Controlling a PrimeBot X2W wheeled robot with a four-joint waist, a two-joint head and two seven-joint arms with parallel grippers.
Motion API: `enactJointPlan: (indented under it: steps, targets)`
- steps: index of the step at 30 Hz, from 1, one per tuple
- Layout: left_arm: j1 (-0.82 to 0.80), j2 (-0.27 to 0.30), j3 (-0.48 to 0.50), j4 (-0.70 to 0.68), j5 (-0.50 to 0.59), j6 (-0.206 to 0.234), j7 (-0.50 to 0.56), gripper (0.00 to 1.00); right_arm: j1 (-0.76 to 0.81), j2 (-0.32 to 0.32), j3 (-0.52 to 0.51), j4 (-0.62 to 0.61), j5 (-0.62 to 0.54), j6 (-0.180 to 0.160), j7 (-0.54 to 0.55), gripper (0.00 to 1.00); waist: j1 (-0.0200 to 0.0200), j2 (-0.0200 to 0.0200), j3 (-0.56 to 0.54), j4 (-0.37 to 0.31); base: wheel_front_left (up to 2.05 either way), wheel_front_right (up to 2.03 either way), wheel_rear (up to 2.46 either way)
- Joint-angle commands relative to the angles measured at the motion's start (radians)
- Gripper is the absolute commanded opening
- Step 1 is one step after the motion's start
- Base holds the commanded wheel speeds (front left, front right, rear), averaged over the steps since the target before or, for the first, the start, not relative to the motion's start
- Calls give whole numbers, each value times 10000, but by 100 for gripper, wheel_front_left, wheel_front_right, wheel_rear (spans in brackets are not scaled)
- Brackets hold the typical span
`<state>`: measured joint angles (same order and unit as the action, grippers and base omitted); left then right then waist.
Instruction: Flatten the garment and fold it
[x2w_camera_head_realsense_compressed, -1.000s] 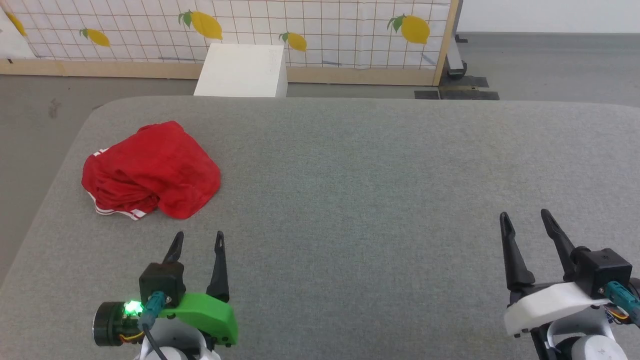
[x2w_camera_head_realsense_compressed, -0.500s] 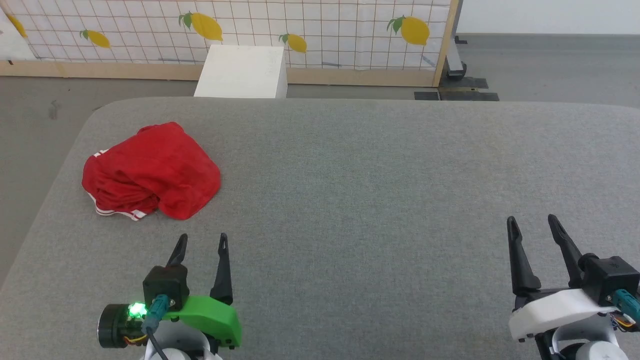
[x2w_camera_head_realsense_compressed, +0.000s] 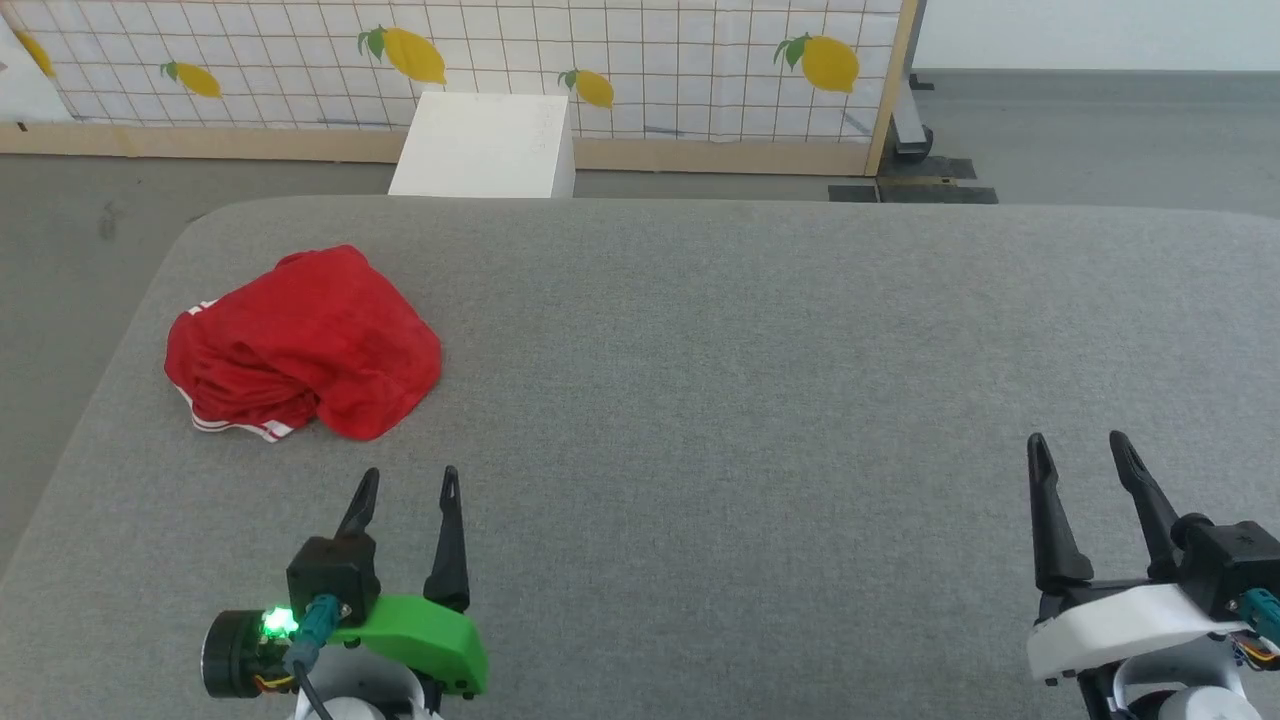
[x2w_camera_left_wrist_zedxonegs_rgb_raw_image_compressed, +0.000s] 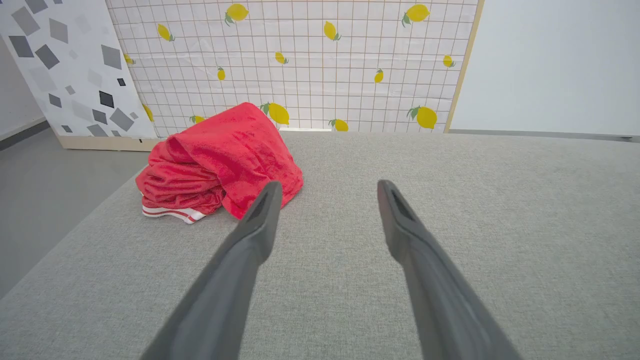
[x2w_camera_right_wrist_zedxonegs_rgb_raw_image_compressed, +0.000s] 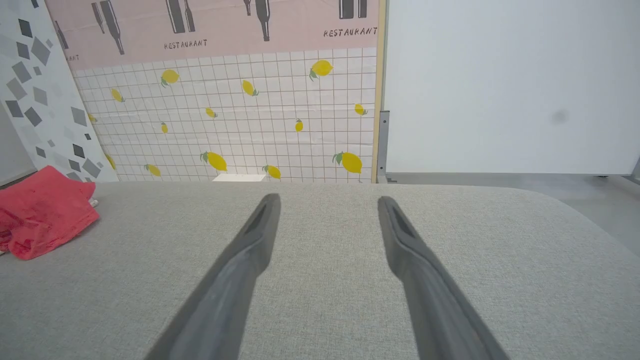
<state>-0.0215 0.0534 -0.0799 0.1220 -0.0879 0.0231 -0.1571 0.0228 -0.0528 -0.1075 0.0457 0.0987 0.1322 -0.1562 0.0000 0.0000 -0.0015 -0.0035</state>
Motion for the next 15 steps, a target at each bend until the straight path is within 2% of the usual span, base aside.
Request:
enactJointPlan:
  steps: [1,15]
  targets:
    - [-165,7,-38,57,-33,54,-101,100,165,15,-47,31,121,-10,-105,100,0,0,14,-3,0,0,0]
    - [-249,13,-163,358,-146,112,-392,100,226,19,-205,148,233,-11,-397,100,0,0,42,-16,0,0,0]
